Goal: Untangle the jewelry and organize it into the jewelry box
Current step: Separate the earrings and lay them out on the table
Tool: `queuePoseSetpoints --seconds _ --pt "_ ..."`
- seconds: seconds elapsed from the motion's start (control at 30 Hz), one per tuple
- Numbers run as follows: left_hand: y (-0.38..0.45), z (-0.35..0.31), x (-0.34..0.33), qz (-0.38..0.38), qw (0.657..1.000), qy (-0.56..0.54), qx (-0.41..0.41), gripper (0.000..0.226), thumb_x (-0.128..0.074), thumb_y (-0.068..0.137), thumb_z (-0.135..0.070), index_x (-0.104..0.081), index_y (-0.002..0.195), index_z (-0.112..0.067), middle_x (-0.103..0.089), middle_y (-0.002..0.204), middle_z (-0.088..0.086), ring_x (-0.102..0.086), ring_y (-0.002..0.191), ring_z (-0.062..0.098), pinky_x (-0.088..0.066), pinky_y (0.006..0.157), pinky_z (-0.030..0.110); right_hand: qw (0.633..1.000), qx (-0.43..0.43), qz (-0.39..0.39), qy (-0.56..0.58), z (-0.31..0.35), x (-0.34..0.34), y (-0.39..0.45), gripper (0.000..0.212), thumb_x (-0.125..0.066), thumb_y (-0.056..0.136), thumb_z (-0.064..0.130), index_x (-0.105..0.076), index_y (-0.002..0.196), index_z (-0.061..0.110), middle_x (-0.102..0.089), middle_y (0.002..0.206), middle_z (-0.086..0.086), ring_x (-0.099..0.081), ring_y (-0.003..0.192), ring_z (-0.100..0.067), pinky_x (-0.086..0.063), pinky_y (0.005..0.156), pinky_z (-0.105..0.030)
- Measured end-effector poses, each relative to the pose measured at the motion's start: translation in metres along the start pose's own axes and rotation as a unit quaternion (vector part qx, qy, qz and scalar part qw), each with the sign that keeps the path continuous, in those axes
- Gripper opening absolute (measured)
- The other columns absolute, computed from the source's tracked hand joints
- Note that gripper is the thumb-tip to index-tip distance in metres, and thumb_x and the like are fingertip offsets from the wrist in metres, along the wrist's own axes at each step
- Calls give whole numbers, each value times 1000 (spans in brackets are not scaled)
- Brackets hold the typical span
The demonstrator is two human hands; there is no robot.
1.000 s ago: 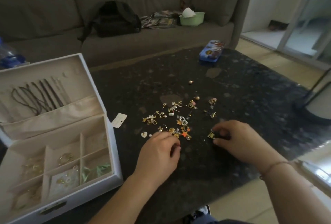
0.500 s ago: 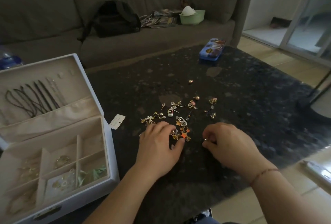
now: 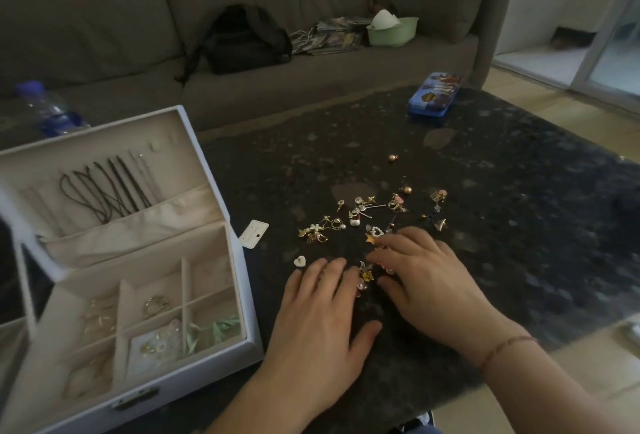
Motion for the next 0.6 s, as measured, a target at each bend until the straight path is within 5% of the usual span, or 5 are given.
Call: queuePoseSetpoints --seconds 0.13,0.3,0.5,0.6 --pt "-24 7 25 -54 997 -10 -59 55 -41 90 -60 -52 135 -31 -44 148 -8 -34 141 15 -29 114 39 999 -15 38 -16 -7 -7 -3 46 -42 99 47 -35 144 44 -25 154 23 -13 146 -10 -16 119 -38" --pt "-76 67 82 -203 967 -123 -94 35 -57 92 -43 -71 115 -21 -59 131 -7 -52 128 12 -41 107 26 998 -36 33 -39 -20 1 -1 42 -45 96 50 -47 137 42 -37 147 25 -25 142 -7 -24 118 -37" --pt "-143 190 123 -308 929 -156 133 15 -64 93 -33 -71 102 -24 -64 115 -12 -58 112 1 -42 101 17 997 12 -67 26 23 17 19 28 -73 80 31 -71 108 29 -69 112 5 -62 110 -22 -52 94 -46" --pt "-180 243 129 -327 908 -115 237 14 -70 88 -21 -71 102 -21 -64 112 -10 -59 107 5 -45 99 24 990 45 -114 66 63 25 29 27 -71 81 30 -70 107 28 -69 104 4 -65 102 -23 -53 89 -42"
Point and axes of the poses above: each hand's wrist, its own y-axis towards the middle knuckle, its own x-axis out of the back of the hand, z = x × y, the point moved 6 cm from there along y, towards the middle knuckle
